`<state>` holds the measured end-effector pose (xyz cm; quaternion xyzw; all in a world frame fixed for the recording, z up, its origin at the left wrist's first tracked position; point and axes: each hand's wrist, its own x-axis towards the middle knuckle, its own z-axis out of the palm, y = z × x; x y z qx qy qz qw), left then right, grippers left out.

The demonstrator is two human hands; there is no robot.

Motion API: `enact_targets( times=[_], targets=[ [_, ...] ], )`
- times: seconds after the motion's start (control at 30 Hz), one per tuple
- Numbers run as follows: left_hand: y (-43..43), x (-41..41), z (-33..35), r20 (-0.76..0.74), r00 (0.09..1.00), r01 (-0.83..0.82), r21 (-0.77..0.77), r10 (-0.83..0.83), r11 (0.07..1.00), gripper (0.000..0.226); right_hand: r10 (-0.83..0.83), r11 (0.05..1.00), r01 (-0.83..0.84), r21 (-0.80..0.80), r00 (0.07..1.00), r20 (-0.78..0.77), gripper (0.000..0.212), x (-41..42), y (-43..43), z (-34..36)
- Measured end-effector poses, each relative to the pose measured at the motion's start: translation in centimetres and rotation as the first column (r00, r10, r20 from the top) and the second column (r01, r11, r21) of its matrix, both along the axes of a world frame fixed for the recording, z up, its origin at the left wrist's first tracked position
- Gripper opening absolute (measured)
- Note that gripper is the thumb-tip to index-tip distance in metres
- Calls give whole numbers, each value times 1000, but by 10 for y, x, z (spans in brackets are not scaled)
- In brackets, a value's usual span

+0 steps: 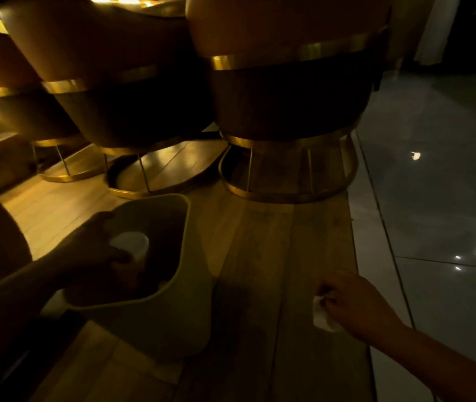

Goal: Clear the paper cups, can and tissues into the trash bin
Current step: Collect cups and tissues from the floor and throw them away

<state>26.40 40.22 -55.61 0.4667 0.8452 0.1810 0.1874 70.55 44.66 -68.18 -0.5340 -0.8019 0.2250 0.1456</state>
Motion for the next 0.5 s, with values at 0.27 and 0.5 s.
enact_targets(
  times=[0.27, 0.5],
  targets=[
    [-18, 56, 25, -184, 976, 169, 272, -121, 948, 46, 25, 997, -11, 76, 983, -183, 12, -17, 2, 31],
    [-26, 179, 48, 64, 874, 397, 480, -482, 783, 37, 36, 992, 16, 127, 916, -399, 11, -30, 3, 83]
  ],
)
